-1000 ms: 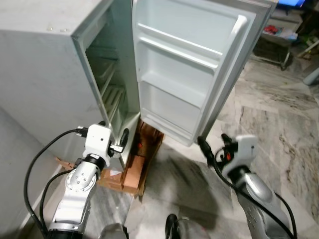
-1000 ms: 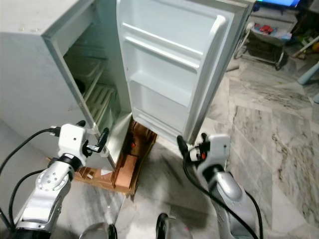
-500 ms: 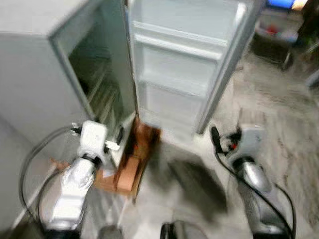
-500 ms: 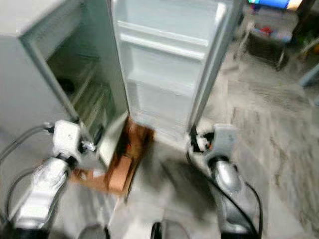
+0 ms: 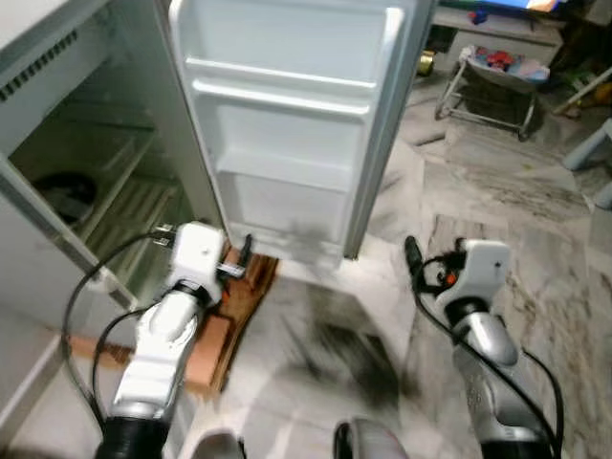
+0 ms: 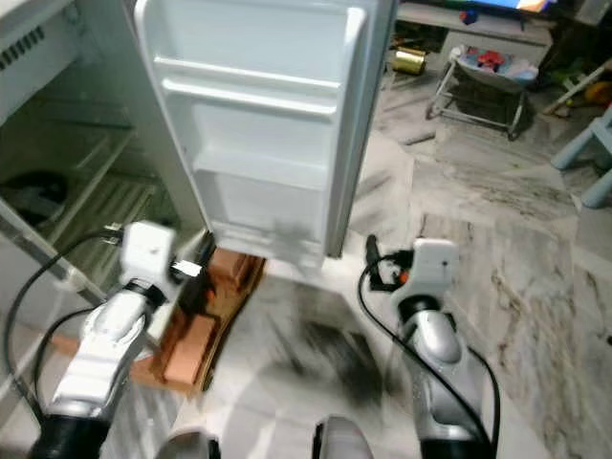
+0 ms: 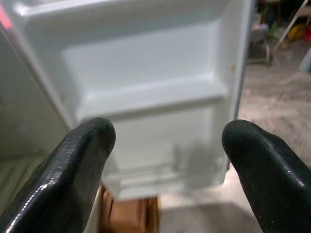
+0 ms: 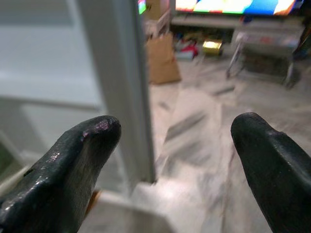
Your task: Restocking fridge
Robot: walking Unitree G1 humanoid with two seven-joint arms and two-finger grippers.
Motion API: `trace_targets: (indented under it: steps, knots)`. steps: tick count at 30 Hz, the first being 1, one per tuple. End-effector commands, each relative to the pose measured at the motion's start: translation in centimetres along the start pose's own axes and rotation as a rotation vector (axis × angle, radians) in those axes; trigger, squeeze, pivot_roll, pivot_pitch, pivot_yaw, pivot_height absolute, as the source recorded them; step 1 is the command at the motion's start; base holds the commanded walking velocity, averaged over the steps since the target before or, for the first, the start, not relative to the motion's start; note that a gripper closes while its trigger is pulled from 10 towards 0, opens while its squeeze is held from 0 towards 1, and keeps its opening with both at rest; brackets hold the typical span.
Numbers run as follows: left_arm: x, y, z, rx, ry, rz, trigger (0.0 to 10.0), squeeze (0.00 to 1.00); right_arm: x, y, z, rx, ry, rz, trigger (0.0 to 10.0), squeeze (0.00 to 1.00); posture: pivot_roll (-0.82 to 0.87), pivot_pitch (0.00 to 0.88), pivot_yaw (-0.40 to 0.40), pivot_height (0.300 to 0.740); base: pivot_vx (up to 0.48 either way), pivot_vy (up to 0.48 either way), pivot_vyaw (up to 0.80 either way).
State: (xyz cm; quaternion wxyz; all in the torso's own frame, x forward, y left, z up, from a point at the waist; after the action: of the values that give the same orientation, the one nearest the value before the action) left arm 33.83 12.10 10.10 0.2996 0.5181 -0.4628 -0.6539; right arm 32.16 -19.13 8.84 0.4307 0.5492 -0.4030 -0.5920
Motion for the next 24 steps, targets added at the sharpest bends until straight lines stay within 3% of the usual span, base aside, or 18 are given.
trace_targets:
  steps: [1, 13, 17, 24]
  knots:
    - [-1.2, -0.6, 0.0, -0.023, 0.029, -0.023, 10.0, 0.00, -0.8, 0.0, -0.1, 0.010, 0.022, -0.010, 10.0, 0.00, 0.04, 0.097, -0.033, 0.740, 0.431, 0.000, 0.00]
    - [-0.9, -0.3, -2.2, -0.017, -0.002, -0.038, 10.0, 0.00, -0.9, 0.1, -0.2, 0.024, 0.025, 0.000, 10.0, 0.00, 0.03, 0.089, -0.034, 0.740, 0.440, 0.000, -0.09]
    - [-0.9, -0.1, -2.4, -0.013, 0.000, -0.039, 10.0, 0.00, -0.7, 0.2, -0.2, 0.030, 0.022, 0.001, 10.0, 0.00, 0.02, 0.089, -0.033, 0.740, 0.456, 0.000, -0.65]
    - [-0.1, -0.6, -2.6, -0.025, -0.012, -0.037, 10.0, 0.00, -0.9, 0.0, -0.1, 0.033, 0.029, 0.007, 10.0, 0.00, 0.02, 0.090, -0.035, 0.740, 0.474, 0.000, 0.00]
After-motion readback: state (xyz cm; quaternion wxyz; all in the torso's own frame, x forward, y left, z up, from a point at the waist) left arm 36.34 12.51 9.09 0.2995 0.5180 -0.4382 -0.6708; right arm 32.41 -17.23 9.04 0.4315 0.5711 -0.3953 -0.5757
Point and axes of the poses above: a point about 5 cm out from each wrist's last joint towards the gripper, its own z axis pointing back from the gripper into the wrist, its own y axis along the axis of the wrist's last joint, x = y × z, the point moved 6 cm from there along -z, pointing out of the wrist towards the gripper, and after that the axes turned 13 degrees about -z, right-handed, at the moved point
